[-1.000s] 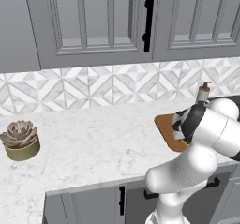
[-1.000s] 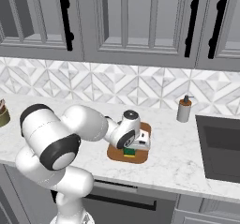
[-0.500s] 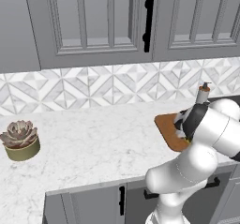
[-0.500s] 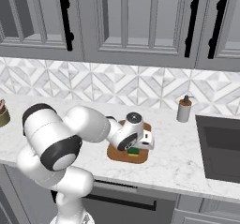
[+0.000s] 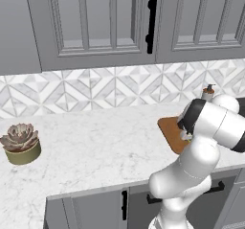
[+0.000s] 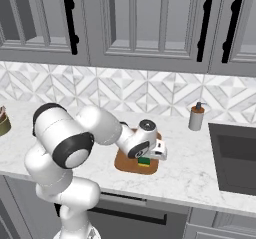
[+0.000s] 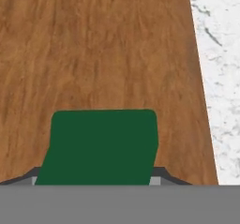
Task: Pick up the sponge from the counter and clean the cutting board by briefly scrubbing or pressing down on the cutting board. Once finished, release the sponge.
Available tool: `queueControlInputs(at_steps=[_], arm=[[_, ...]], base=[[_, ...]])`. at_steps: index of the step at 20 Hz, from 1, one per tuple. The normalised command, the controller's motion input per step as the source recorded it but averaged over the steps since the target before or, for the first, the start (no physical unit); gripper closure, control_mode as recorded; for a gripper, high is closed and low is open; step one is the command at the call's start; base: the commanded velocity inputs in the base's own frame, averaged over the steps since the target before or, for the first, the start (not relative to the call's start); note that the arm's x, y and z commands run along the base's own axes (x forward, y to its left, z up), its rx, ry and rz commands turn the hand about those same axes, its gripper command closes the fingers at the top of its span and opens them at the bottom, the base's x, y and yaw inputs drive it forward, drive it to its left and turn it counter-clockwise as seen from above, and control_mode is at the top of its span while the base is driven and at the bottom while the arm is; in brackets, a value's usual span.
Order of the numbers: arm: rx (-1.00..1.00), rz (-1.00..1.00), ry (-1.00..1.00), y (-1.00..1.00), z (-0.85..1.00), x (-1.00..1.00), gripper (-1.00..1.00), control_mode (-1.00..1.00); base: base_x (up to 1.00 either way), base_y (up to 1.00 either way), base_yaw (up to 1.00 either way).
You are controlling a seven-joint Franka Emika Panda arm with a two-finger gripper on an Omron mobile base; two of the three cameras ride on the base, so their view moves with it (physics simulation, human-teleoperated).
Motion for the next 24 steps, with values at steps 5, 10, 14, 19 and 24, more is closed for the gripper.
queueControlInputs(at_steps=[5, 10, 14, 19, 24], arm=[[0.0, 0.0, -0.04, 0.02, -0.13, 0.09, 1.0, -1.0], [0.0, 0.0, 0.0, 0.05, 0.0, 0.48, 1.0, -1.0], [0.03, 0.0, 0.0, -0.01, 0.0, 0.36, 1.0, -1.0], [0.0, 0.0, -0.03, 0.0, -0.75, 0.0, 1.0, -1.0], [0.01, 0.0, -0.06, -0.01, -0.25, 0.0, 1.0, -1.0]], base=[[0.0, 0.0, 0.0], [0.0, 0.0, 0.0], [0.0, 0.0, 0.0], [0.0, 0.0, 0.0], [0.0, 0.0, 0.0]])
